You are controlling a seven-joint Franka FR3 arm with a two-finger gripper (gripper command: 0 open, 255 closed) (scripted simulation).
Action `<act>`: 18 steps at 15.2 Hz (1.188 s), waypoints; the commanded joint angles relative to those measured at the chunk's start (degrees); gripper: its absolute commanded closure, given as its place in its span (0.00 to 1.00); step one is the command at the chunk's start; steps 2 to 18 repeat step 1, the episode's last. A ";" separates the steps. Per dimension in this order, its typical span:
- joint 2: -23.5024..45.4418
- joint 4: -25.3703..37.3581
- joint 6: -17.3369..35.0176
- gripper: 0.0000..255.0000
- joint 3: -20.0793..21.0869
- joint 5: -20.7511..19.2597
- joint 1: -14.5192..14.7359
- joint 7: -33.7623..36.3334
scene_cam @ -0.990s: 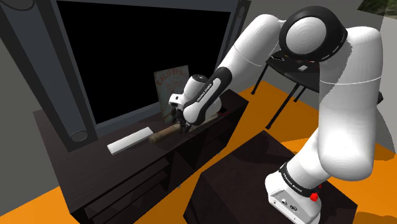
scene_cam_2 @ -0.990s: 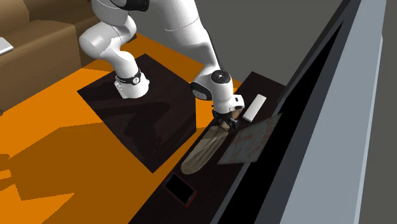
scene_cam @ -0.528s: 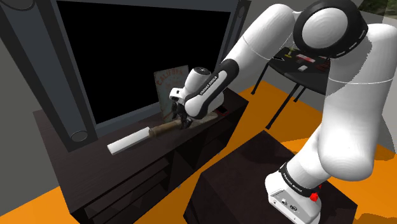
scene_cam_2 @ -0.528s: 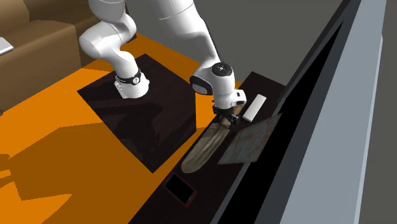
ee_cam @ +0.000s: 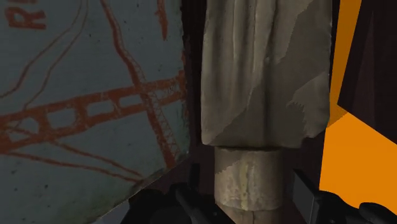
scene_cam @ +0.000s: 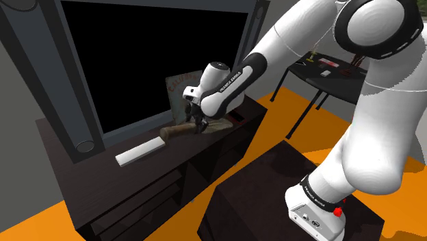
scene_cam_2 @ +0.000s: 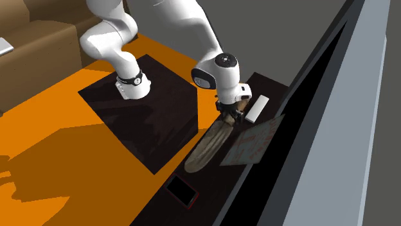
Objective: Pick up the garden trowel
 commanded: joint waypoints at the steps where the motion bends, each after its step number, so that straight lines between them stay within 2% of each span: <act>1: -0.55 -0.22 -0.31 1.00 -0.03 -0.02 0.04 0.07; 18: -0.55 -0.22 -0.31 1.00 -0.03 -0.02 0.04 0.07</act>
